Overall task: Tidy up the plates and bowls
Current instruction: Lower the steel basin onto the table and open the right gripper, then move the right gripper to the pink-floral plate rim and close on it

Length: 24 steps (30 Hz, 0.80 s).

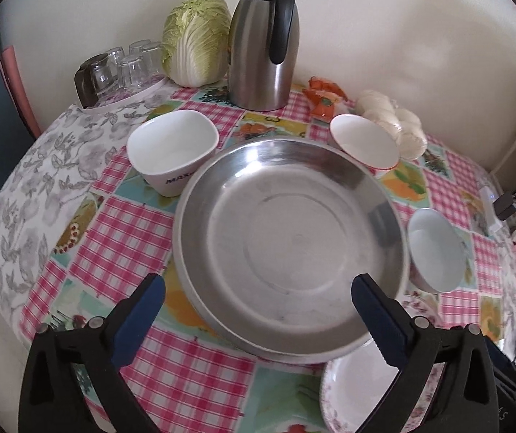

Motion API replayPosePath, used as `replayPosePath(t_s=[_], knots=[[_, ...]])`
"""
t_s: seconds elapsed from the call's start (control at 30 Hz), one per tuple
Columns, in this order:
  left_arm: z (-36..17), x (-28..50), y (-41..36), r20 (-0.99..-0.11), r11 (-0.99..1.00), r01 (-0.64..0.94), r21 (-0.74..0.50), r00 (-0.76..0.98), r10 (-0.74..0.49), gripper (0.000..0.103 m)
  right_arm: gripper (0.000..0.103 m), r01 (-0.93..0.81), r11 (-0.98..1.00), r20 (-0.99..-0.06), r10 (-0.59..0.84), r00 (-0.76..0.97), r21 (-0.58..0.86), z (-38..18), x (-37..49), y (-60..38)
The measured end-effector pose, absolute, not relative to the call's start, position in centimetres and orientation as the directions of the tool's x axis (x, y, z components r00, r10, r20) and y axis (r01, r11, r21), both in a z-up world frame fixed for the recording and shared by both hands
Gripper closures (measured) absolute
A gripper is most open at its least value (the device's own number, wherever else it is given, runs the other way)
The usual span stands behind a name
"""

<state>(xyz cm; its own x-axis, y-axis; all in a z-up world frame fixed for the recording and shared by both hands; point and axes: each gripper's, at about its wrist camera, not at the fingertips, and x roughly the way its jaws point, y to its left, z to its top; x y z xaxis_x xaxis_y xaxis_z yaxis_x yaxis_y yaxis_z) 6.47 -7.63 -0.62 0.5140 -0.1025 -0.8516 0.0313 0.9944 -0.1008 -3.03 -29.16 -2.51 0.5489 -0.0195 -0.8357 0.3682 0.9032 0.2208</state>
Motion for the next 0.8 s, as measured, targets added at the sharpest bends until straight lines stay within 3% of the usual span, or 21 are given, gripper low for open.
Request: replayPosePath(t_s=[0.23, 0.8], knots=[[-0.3, 4.7, -8.4, -0.839, 0.984, 0.085, -0.158, 0.513, -0.179, 0.000, 0.000, 0.406, 0.890, -0.842, -0.048, 0.537, 0.208, -2.7, -4.9, -30.3], [-1.5, 1.8, -12.3, -0.889, 0.969, 0.202, -0.139, 0.405, -0.212, 0.000, 0.000, 0.459, 0.858, -0.887, -0.009, 0.461, 0.230, -4.9, -6.7, -32.0]])
